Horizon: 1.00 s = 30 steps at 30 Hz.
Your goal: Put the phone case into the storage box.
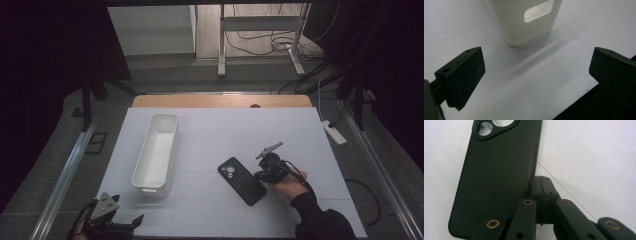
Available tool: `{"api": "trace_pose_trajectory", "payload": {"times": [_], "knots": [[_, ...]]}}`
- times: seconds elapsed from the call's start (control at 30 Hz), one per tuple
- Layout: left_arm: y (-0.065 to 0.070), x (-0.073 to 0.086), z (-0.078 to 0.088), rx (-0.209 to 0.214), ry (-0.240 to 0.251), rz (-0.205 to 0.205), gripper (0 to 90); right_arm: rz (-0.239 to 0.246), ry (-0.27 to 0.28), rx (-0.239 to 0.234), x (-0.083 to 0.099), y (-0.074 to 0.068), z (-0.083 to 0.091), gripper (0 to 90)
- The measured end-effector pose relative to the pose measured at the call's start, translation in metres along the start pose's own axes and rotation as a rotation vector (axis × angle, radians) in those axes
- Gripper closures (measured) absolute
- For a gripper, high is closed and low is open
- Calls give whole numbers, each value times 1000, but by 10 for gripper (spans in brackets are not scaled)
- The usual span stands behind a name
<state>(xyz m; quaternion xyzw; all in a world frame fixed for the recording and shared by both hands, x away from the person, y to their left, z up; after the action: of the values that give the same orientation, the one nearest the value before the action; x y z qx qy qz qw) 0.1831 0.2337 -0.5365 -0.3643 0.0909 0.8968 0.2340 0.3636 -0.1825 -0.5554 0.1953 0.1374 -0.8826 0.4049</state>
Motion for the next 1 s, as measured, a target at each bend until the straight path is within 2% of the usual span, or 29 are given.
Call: {"api": "trace_pose_trajectory", "payload": {"times": [0.1,0.27,0.37,0.47,0.53,0.63,0.67,0.73,0.83,0.93,1.0], "knots": [[0,0,0,0,0,0,11,6,20,14,-2,0,6,891],[0,0,0,0,-4,-3,11,14,62,40,-4,-2,21,816],[0,0,0,-1,-5,-4,11,20,72,32,-5,-7,27,742],[0,0,0,-1,-5,-5,12,28,82,53,-5,-10,31,638],[0,0,0,-1,-5,-5,12,27,85,57,-5,-10,32,614],[0,0,0,0,-5,-5,11,17,97,60,-5,-13,38,471],[0,0,0,0,-5,-6,11,17,97,60,-5,-13,38,471],[1,0,0,-1,-5,-6,11,5,93,61,-3,-15,41,388],[1,0,0,-2,-7,-7,11,7,97,59,-1,-17,43,329],[1,0,-1,-4,-7,-8,11,-15,96,45,-1,-19,43,168],[1,0,-1,-4,-8,-8,12,-48,99,39,-2,-19,42,48]]}}
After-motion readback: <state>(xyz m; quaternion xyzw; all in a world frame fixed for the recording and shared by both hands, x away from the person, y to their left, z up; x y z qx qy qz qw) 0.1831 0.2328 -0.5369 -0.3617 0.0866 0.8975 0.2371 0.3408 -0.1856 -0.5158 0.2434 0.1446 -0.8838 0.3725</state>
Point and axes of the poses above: each handheld gripper's, and its own axes: z roughly backward along the jaws, x roughly out of its underside, y roughly to its right, the point moved 6 cm from there along -z, roughly forward along the jaws, and after that the axes turned 2 degrees about -x, right-handed, at the moved point
